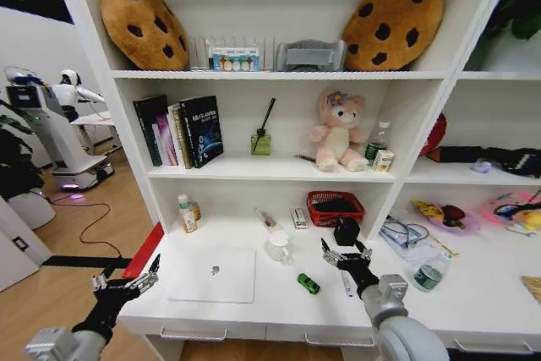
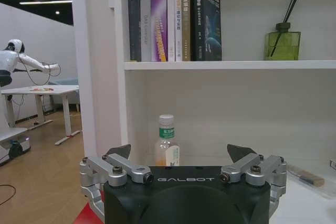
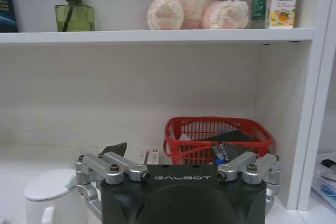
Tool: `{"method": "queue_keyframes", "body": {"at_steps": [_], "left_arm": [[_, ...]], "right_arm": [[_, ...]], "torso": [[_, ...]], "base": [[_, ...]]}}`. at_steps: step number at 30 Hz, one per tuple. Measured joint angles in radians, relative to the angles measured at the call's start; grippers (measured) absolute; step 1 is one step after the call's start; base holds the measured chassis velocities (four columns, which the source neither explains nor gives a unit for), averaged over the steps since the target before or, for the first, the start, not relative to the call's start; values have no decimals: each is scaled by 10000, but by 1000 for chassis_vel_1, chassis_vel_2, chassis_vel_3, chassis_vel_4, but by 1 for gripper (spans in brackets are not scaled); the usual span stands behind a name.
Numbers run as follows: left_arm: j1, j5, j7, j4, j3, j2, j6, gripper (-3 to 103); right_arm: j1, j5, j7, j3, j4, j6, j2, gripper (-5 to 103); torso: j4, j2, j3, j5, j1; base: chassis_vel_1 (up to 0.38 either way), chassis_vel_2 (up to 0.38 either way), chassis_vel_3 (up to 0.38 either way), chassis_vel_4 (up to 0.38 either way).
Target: Organize the objects on the table.
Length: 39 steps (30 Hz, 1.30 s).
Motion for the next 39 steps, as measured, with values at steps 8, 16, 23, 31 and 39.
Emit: {"method": "queue_keyframes", "body": {"at_steps": [8, 16, 23, 31, 39], "left_arm": [[-1, -3, -3, 3, 5, 2, 0, 100], [1, -4, -3, 8, 6, 8, 0, 100], [0, -4, -4, 8, 6, 8, -1, 100], [1, -4, -4, 8, 7, 8, -2, 100], [1, -4, -4, 8, 7, 7, -1, 100]], "right_arm": [[-28, -272, -49, -139, -95, 150, -24, 100], [266, -301, -4035, -806, -518, -2515, -1568, 100], [316, -1200, -4557, -1434, -1181, -2675, -1848, 100], [690, -1735, -4826, -2030, -1698, -2457, -1695, 100], [1001, -1570, -4973, -2269, -2243, -2026, -1506, 100]], "torso": [[-2, -1, 1, 5, 1], [0, 0, 0, -8, 0], [-2, -1, 0, -2, 0], [-1, -1, 0, -4, 0], [-1, -1, 0, -4, 0]], "base": [[-195, -232, 205, 209], [7, -1, -8, -5], [23, 19, -22, -20], [0, 0, 0, 0], [0, 0, 0, 0]]}}
